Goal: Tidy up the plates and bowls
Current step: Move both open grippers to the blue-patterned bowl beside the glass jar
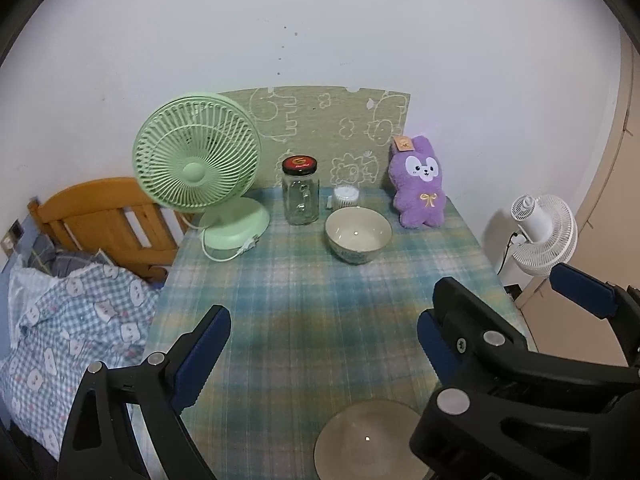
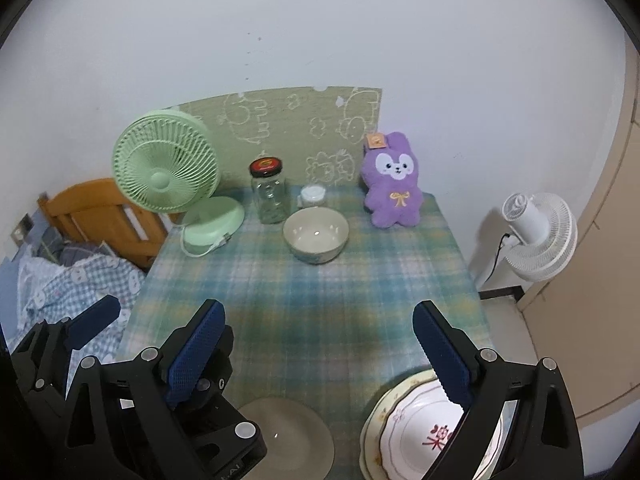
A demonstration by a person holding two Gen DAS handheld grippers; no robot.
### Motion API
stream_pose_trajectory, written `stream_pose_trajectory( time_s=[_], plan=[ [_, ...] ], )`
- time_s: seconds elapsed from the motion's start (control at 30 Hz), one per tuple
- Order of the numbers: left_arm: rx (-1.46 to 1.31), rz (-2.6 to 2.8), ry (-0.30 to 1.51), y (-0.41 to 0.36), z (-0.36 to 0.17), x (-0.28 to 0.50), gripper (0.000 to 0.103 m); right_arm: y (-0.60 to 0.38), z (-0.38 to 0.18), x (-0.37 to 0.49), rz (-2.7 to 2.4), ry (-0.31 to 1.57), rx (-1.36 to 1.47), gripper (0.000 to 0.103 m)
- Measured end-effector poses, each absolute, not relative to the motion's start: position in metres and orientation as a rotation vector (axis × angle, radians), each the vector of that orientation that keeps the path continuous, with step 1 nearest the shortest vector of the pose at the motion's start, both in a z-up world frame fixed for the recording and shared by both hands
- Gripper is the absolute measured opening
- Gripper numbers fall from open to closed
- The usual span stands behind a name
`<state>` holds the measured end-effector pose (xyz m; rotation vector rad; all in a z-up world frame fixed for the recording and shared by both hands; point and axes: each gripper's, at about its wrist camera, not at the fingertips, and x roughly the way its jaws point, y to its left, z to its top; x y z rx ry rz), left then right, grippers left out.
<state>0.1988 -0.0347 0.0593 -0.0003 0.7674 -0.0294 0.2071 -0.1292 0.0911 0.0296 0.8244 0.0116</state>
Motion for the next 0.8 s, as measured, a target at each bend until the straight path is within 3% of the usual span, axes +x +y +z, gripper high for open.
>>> stream_pose_trajectory(
  time_s=[0.8],
  plan=[
    [-0.032, 0.043, 0.816, -0.064, 0.029, 0.306, 0.093, -0.161, 0.048, 0.328, 0.13, 0.889, 0.006, 0.097]
  ],
)
